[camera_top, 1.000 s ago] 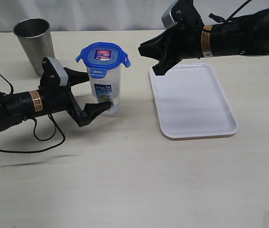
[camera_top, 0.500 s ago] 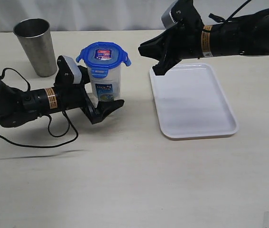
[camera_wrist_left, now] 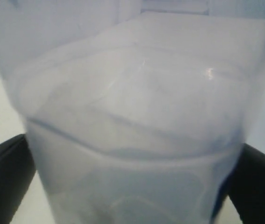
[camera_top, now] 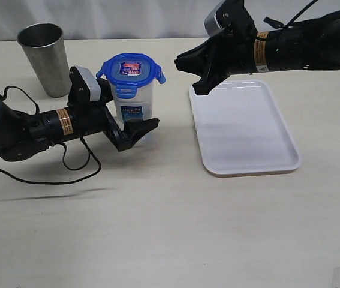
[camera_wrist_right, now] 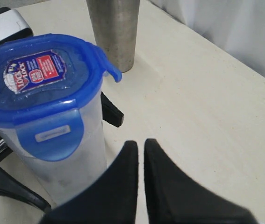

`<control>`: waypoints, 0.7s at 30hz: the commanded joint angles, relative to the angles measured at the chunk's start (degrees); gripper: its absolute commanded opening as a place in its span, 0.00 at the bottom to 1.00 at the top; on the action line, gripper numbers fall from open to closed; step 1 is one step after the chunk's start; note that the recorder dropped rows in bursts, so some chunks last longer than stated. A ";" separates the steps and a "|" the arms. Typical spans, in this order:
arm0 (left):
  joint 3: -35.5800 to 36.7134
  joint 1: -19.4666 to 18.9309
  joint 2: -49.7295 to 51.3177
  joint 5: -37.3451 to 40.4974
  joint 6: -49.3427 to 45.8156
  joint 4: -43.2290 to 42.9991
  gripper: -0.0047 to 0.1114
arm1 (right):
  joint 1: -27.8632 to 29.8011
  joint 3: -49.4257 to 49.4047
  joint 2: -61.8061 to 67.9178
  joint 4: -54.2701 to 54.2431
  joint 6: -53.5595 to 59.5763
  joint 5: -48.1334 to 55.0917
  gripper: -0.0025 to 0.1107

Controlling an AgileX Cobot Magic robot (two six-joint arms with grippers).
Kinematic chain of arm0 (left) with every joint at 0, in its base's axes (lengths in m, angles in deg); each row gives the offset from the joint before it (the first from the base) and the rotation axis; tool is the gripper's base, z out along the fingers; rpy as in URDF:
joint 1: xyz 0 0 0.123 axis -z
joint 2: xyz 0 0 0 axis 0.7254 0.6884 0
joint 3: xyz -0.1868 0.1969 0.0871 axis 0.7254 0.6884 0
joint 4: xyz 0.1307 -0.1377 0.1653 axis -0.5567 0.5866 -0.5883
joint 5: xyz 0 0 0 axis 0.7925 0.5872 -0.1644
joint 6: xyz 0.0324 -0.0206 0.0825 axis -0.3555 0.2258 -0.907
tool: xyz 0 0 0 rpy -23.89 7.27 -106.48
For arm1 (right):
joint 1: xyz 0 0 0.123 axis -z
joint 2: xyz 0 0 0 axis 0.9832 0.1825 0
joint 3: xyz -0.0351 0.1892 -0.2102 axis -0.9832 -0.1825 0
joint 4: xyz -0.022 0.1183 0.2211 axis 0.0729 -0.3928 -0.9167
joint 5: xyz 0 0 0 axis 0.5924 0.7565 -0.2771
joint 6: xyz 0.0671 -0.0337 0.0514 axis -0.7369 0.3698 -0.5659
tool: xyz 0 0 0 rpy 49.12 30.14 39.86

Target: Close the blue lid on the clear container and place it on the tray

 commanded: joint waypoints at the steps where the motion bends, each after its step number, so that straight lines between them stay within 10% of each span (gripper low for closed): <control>1: -0.30 0.43 0.09 -0.93 0.98 0.95 0.94 | 0.27 0.22 -0.31 0.17 -0.19 0.25 0.06; 21: -0.30 0.43 0.09 -0.93 0.97 2.64 0.94 | 0.27 0.22 -0.31 0.17 -0.19 0.25 0.06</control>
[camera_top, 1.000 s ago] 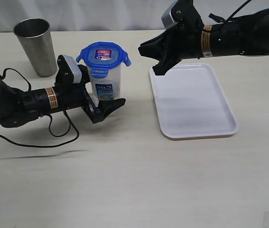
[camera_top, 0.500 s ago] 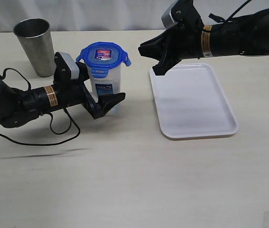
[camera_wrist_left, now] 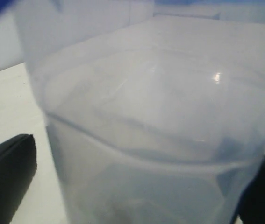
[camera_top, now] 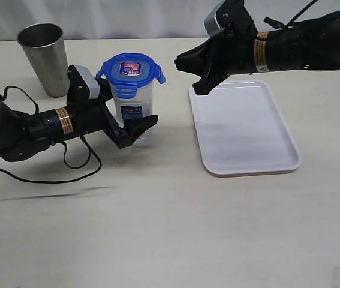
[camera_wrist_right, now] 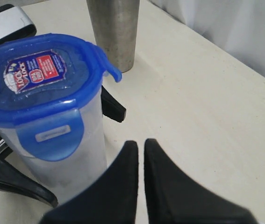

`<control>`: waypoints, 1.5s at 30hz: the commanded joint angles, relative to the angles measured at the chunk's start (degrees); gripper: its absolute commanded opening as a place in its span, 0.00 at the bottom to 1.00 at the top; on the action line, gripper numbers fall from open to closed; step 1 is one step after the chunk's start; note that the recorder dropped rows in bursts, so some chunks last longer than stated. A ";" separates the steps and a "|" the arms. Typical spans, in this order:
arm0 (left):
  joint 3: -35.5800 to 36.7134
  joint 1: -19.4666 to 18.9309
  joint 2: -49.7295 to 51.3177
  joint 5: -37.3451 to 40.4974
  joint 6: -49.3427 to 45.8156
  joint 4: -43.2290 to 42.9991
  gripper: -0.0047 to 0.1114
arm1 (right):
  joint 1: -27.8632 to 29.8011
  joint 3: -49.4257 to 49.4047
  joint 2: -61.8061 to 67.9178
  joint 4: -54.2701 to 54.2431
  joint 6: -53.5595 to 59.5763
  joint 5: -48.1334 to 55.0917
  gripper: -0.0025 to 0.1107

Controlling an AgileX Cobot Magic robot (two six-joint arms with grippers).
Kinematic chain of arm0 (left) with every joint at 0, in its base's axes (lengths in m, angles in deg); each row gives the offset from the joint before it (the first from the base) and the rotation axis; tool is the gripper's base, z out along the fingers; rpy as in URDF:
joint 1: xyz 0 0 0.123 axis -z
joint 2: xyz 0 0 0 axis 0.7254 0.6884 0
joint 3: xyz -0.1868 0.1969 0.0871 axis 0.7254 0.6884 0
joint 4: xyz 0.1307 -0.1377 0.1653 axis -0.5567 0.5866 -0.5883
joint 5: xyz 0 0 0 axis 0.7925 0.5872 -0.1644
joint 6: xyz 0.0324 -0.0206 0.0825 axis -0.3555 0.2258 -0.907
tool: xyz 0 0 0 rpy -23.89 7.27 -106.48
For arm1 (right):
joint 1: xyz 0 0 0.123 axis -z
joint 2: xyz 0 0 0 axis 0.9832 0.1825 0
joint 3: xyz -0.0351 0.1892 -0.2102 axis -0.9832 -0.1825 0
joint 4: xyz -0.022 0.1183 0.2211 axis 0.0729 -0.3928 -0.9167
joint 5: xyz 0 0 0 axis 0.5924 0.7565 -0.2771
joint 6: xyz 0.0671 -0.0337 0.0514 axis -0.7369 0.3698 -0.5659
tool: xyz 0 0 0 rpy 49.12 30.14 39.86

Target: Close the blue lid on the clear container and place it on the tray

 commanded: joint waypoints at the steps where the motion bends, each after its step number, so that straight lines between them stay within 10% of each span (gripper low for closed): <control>1: -0.30 0.43 -0.03 -0.83 0.31 0.91 0.94 | 0.27 0.22 -0.31 0.17 -0.19 0.25 0.06; 5: -0.30 0.43 -0.03 -0.83 0.31 0.78 0.88 | 0.27 0.22 -0.31 0.17 -0.48 0.25 0.06; 16: -0.30 0.43 -0.03 -0.83 0.55 -2.36 0.04 | 0.27 0.22 -0.41 2.15 -3.92 6.98 0.06; 27: -0.30 0.43 -0.03 -0.83 3.57 -2.97 0.04 | -2.10 -1.41 -16.12 13.58 -11.64 12.84 0.23; 30: -0.30 0.43 -0.03 -0.83 3.57 -3.52 0.04 | -9.31 -1.54 -21.96 13.58 -12.48 29.18 0.27; 34: -0.30 0.43 -0.03 -0.83 3.57 -3.63 0.04 | -24.90 -0.80 -22.95 13.58 -10.85 86.75 0.27; 40: -0.30 0.43 -0.03 -0.83 3.57 -4.00 0.04 | -23.55 16.75 -22.07 -65.29 54.51 82.75 0.33; 45: -0.30 0.43 -0.03 -0.83 3.57 -4.00 0.04 | -28.78 17.89 -21.14 -91.81 83.19 83.03 0.38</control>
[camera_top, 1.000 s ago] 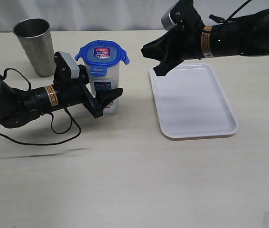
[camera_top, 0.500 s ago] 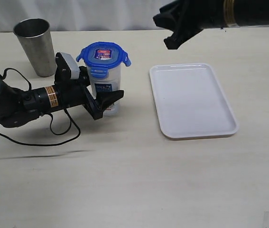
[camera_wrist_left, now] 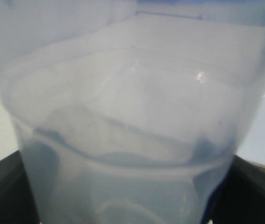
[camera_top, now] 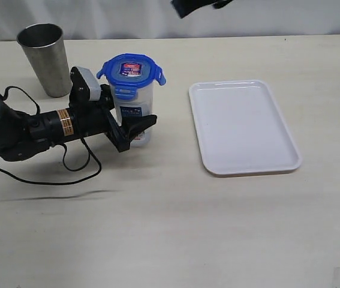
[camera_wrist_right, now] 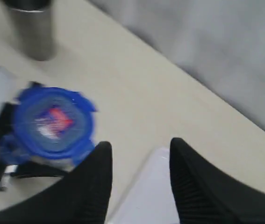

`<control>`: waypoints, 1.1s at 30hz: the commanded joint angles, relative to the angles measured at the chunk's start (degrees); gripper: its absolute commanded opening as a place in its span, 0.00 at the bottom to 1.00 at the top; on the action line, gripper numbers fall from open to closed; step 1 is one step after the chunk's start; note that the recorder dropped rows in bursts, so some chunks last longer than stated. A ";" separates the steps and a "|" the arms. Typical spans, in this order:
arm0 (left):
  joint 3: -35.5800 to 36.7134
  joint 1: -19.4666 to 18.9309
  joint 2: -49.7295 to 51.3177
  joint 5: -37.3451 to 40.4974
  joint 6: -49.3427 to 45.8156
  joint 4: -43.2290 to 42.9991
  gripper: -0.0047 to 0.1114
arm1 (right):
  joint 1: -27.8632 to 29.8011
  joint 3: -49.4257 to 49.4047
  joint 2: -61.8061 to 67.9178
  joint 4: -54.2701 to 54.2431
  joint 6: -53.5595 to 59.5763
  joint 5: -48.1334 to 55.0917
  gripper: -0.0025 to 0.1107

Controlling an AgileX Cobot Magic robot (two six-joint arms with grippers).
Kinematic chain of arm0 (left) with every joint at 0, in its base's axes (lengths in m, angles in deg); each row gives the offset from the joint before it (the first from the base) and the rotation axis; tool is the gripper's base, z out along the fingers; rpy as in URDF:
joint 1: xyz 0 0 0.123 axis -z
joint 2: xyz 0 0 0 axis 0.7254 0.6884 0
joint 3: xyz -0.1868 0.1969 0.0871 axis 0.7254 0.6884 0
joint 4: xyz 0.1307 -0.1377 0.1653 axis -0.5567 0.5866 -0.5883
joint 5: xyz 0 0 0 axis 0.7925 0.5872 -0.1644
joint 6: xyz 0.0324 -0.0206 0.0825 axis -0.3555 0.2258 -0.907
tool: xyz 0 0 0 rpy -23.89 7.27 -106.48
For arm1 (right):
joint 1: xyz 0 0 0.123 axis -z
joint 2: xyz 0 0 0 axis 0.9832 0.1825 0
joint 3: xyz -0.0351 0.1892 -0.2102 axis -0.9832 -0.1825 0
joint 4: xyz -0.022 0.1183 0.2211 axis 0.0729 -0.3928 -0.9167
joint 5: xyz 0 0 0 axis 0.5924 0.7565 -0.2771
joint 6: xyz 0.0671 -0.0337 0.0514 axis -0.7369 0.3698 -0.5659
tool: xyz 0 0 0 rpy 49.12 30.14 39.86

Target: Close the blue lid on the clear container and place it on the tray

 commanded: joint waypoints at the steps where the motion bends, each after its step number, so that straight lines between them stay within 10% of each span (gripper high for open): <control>1: -0.18 0.08 -0.03 -0.41 1.15 -0.90 0.04 | -5.58 0.82 1.73 -18.98 21.69 -0.42 0.38; 33: -0.18 0.08 -0.03 -0.41 1.15 -2.11 0.04 | -10.74 0.82 20.73 7.67 19.32 -3.35 0.43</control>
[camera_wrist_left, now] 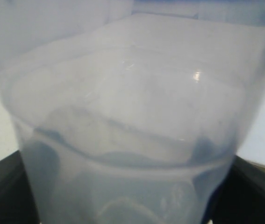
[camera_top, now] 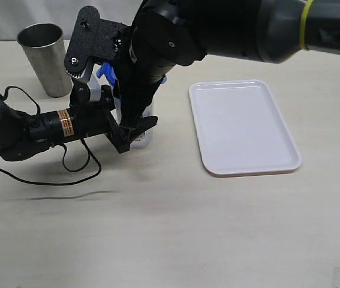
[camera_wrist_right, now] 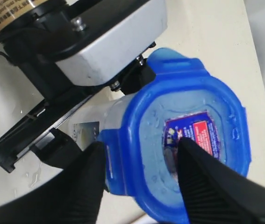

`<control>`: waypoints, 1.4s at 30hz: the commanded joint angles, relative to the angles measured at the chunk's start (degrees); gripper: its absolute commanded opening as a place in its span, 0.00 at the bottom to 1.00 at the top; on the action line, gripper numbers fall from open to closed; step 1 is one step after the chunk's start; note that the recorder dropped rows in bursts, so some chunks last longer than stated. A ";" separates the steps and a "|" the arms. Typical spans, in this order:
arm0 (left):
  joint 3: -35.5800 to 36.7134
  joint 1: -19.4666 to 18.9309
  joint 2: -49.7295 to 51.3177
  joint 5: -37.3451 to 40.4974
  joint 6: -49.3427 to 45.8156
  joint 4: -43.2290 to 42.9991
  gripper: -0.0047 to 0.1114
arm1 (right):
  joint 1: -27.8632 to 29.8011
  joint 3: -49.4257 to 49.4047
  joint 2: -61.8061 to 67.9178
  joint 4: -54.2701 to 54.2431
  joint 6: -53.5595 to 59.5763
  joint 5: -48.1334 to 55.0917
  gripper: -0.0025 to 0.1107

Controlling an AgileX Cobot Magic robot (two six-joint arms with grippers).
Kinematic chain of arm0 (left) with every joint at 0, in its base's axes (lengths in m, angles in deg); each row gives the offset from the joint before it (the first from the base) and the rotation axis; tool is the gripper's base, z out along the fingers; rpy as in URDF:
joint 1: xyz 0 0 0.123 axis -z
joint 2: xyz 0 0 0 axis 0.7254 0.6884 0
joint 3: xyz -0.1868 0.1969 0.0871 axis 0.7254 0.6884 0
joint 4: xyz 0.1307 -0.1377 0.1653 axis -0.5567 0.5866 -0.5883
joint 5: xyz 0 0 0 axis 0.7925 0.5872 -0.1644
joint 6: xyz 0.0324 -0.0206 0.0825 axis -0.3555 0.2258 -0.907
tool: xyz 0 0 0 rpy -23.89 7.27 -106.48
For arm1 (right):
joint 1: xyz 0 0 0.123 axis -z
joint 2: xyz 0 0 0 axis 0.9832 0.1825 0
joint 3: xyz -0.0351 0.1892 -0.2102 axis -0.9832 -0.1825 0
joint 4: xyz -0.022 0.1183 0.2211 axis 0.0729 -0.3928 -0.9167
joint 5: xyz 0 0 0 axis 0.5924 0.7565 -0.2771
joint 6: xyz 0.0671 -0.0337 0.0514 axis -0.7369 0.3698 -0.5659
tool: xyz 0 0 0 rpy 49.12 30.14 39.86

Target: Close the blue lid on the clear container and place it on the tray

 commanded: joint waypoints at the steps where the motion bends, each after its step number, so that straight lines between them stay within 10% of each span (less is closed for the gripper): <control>1: -0.18 0.08 -0.03 -0.41 0.78 -0.96 0.04 | -0.02 0.05 1.67 0.68 3.42 1.63 0.43; 11: -0.18 0.08 -0.03 -0.41 0.78 -1.23 0.04 | -0.02 0.05 4.87 2.11 4.56 5.08 0.28; 42: -0.18 0.08 -0.03 -0.41 0.78 -3.44 0.04 | -0.02 -0.65 10.11 2.19 7.95 7.36 0.23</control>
